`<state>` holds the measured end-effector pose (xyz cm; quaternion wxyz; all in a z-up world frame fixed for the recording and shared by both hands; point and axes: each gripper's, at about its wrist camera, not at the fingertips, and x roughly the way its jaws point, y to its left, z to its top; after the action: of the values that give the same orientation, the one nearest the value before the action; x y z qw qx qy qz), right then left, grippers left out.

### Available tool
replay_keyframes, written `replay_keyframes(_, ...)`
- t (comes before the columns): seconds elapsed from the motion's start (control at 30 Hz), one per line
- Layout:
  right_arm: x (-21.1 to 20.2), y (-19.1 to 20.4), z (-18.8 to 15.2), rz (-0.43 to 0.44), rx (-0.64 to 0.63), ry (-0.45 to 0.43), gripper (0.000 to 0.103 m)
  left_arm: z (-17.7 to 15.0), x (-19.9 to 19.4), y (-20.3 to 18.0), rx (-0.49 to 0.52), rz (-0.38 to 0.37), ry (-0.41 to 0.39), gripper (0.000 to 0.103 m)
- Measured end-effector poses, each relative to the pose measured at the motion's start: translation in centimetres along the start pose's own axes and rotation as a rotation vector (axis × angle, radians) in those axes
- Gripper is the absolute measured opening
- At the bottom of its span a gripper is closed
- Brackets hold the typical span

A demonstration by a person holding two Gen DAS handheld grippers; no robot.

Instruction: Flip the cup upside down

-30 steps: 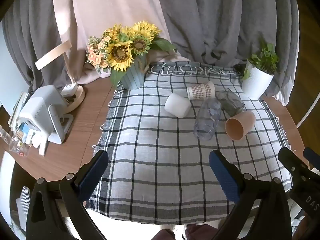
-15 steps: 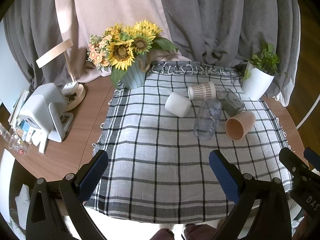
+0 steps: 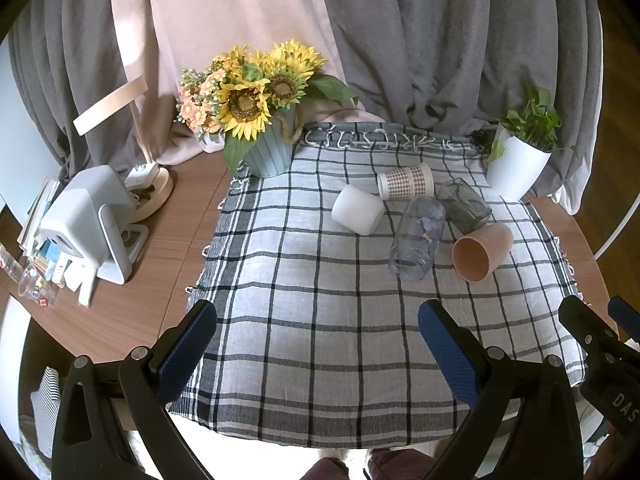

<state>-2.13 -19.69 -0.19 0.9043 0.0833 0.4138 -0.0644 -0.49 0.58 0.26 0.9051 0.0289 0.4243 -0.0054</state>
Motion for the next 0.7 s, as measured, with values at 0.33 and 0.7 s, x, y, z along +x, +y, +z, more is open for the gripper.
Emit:
replay_keyframes(0.33, 0.23, 0.07, 0.08, -0.001, 0.0, 0.001, 0.091, -0.2, 0.04, 0.02, 0.001, 0.0, 0.005, 0.103)
replay_keyframes(0.7, 0.15, 0.08, 0.14, 0.0, -0.001, 0.002, 0.091, -0.47, -0.02, 0.02, 0.002, 0.002, 0.008, 0.103)
